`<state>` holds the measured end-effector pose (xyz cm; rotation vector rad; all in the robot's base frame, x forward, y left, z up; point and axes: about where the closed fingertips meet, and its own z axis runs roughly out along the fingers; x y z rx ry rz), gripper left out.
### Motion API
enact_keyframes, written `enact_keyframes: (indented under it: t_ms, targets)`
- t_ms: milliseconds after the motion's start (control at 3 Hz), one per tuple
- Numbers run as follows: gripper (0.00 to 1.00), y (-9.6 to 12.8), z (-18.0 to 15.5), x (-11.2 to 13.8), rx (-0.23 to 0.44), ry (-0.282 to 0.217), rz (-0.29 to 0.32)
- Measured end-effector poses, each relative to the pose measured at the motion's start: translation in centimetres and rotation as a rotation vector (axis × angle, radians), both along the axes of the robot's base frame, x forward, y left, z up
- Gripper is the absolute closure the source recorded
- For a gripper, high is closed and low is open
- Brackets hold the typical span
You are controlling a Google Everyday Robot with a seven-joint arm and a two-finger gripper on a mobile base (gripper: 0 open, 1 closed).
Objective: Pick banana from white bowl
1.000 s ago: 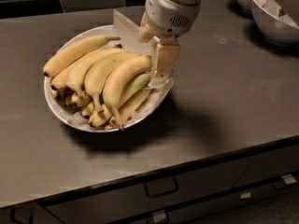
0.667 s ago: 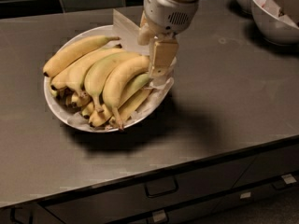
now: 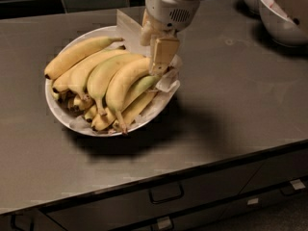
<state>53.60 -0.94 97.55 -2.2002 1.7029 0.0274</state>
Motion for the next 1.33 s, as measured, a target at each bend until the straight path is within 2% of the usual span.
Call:
enact_keyframes:
  t_ms: [667,1000,1333]
  targets:
    - [0.46,-0.1,-0.9,-0.3,-0.004,0.014,-0.002]
    - [0.51,-0.1,-1.1,-0.3,-0.004,0.018,-0.002]
    - [0.50,-0.1,-1.4,-0.3,-0.004,0.023,-0.002]
